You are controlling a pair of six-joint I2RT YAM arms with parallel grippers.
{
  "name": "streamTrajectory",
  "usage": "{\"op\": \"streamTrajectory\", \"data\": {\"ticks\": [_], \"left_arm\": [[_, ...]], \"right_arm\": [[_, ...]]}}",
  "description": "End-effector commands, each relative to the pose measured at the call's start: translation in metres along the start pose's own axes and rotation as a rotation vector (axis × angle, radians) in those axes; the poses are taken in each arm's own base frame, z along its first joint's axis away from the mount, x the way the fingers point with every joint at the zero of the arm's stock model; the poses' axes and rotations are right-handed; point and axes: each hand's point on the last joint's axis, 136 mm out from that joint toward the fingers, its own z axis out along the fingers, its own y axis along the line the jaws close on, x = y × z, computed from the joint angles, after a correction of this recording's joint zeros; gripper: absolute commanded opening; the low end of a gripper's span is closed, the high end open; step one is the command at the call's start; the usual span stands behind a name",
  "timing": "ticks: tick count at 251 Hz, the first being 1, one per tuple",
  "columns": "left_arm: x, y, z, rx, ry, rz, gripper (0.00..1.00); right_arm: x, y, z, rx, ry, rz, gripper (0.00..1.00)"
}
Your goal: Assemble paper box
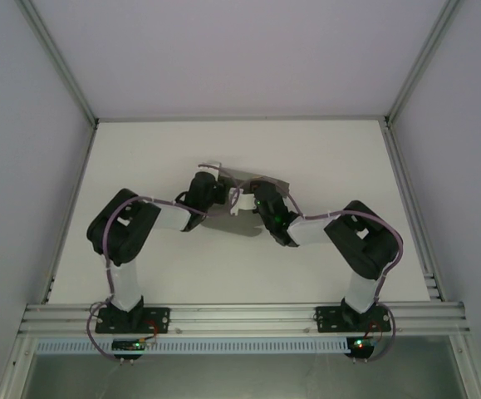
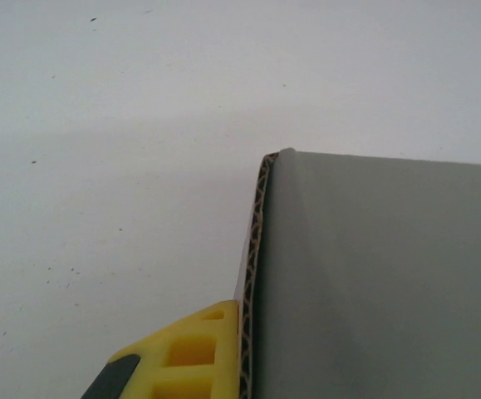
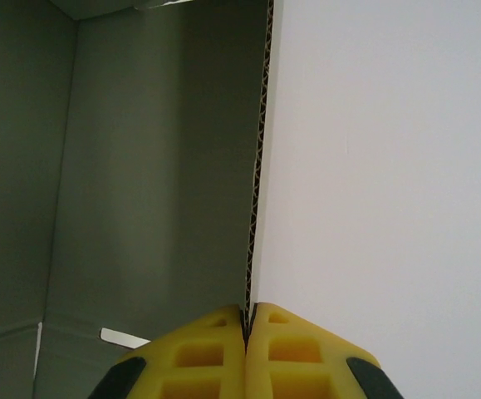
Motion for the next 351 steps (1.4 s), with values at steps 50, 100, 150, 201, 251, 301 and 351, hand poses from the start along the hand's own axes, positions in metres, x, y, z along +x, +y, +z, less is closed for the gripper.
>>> {"op": "streamTrajectory", "data": {"ticks": [50,100,150,201,251,301,351], "left_arm": [[0.008,0.043,0.004,-0.179,0.022,-0.059,0.14],[-0.004,0.031,0.005,-0.127,0.011,-0.018,0.22],[-0.011,0.016,0.012,-0.059,0.017,0.012,0.26],[-0.015,0.017,0.013,-0.080,0.037,0.039,0.00],[-0.021,0.026,-0.001,-0.131,0.048,0.024,0.00],[-0.021,0.026,-0.023,-0.103,0.068,-0.069,0.00],[-0.025,0.019,-0.038,-0.062,0.085,-0.122,0.00]], "right_arm": [[0.014,0.044,-0.007,-0.169,0.029,-0.023,0.00],[0.011,0.046,-0.009,-0.190,0.012,-0.016,0.00],[0.011,0.053,-0.012,-0.259,-0.018,-0.003,0.00],[0.009,0.045,-0.016,-0.307,-0.046,0.071,0.03],[0.020,-0.022,-0.019,-0.167,-0.012,0.442,0.81],[0.043,-0.090,-0.058,-0.064,-0.095,0.933,0.99],[0.061,-0.123,-0.079,-0.137,-0.190,1.325,0.99]]}}
